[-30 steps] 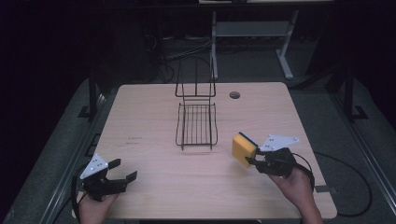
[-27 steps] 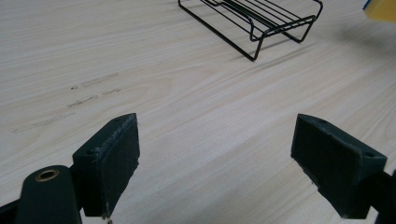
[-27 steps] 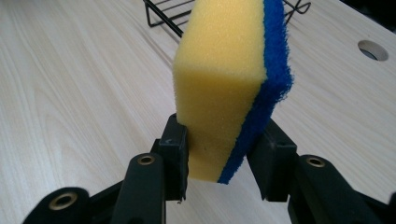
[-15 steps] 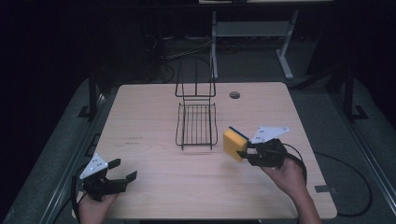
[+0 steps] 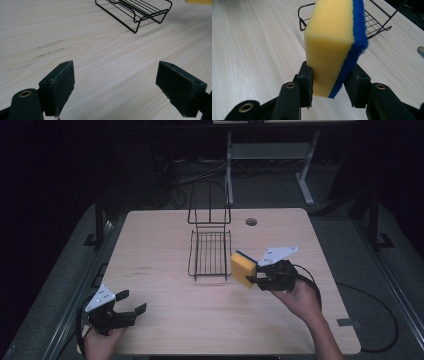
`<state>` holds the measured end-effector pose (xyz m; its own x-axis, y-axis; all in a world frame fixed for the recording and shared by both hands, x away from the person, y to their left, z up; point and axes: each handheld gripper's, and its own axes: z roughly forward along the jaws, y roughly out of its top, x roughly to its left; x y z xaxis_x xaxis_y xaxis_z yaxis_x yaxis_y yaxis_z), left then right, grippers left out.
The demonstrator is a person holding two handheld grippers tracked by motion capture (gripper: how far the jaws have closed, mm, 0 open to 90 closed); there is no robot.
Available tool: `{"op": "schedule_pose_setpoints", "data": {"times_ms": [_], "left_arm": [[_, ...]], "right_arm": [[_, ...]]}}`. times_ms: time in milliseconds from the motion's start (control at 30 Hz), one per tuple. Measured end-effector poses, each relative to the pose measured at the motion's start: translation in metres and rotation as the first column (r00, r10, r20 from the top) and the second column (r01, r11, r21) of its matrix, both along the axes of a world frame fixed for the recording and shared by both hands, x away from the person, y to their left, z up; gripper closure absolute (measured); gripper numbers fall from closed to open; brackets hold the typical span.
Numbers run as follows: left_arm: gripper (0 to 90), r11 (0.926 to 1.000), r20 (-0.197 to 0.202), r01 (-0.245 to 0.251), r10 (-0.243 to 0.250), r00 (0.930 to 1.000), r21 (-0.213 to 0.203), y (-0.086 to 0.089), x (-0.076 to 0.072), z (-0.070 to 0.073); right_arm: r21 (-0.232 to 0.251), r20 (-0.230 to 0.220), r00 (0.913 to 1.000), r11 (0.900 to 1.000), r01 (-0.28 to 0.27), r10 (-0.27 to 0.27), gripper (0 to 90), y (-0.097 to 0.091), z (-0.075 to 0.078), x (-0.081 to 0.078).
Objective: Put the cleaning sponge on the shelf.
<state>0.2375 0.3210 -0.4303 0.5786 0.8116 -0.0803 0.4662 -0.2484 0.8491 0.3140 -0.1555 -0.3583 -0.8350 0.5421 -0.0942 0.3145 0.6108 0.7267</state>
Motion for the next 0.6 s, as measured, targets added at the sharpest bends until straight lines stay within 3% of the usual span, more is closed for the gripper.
{"op": "schedule_pose_setpoints", "data": {"times_ms": [600], "left_arm": [[14.7,0.9999,0.003,-0.004,0.004,1.0000,-0.010,0.002,0.000,0.001]], "right_arm": [[-0.024,0.005,0.9983,0.9980,-0.058,0.058,60.0,0.030,0.014,0.025]]}}
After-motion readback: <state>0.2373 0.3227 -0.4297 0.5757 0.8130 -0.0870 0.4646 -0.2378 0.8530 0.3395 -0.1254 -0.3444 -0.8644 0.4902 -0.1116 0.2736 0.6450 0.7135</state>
